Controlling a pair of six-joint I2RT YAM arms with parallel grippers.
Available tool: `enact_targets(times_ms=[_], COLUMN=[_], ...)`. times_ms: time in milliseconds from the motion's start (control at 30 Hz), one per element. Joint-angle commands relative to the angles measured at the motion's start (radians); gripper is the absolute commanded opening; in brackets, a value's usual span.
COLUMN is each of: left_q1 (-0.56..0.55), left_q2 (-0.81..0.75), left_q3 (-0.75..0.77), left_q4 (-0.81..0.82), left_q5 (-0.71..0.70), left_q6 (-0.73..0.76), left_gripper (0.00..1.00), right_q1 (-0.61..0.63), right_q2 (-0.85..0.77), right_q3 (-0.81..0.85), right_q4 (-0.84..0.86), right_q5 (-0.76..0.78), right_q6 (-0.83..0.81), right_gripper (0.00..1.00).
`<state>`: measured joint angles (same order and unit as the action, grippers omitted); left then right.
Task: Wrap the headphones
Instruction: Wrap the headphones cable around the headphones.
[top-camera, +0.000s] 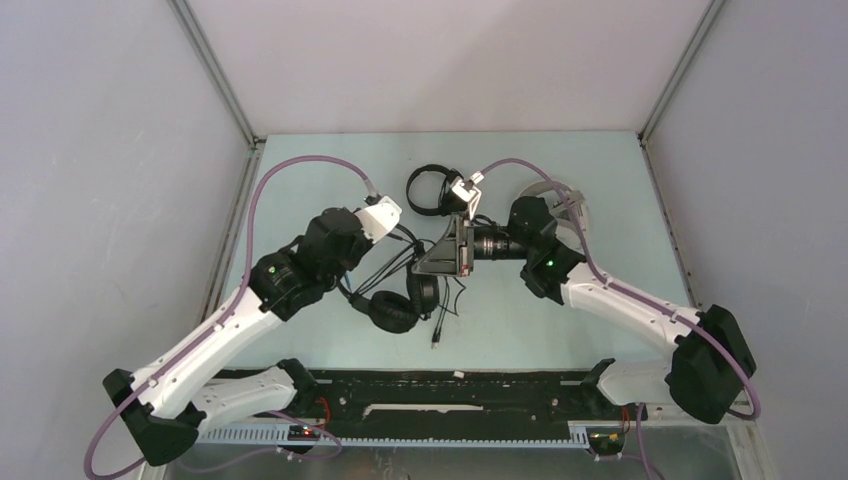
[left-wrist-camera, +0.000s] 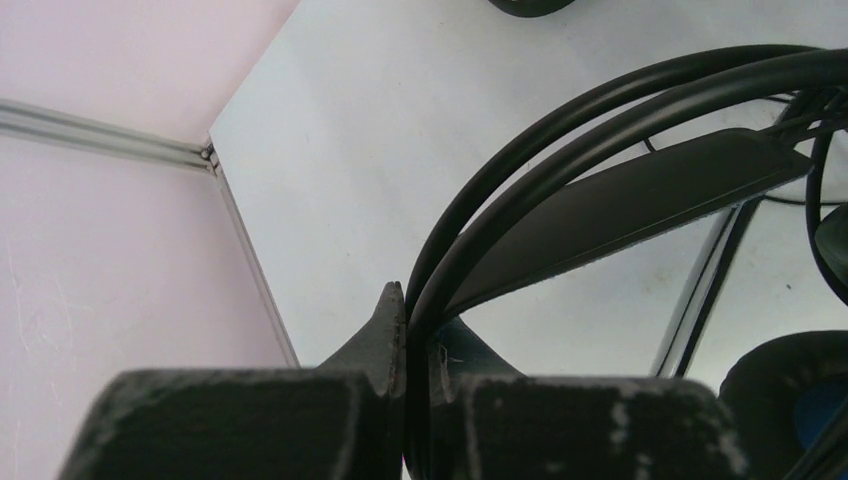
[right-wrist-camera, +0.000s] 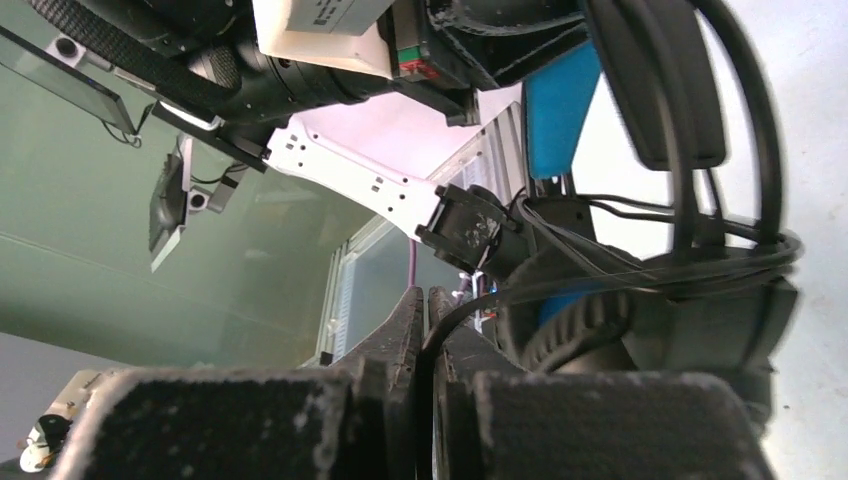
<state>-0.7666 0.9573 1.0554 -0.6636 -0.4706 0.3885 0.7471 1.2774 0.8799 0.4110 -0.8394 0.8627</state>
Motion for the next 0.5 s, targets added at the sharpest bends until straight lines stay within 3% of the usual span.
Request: enact_targets(times_ms=[0, 467], left_q1=[-0.002, 0.007], left_q2=[0.043, 0.120], left_q3=[0.098, 0.156], left_q4=[0.033, 0.106], left_q5=[-0.130, -0.287], left_q6=[-0.130, -0.528], left_gripper=[0.00, 0.00], right_q1=[0.035, 0.145], right_q2=[0.025, 0.106], right_q3=[0.072, 0.134], right_q4=[0.155, 0.035], right_q5=[-0.003, 0.151], right_q6=[0.052, -0.084], right_gripper=[0.07, 0.07])
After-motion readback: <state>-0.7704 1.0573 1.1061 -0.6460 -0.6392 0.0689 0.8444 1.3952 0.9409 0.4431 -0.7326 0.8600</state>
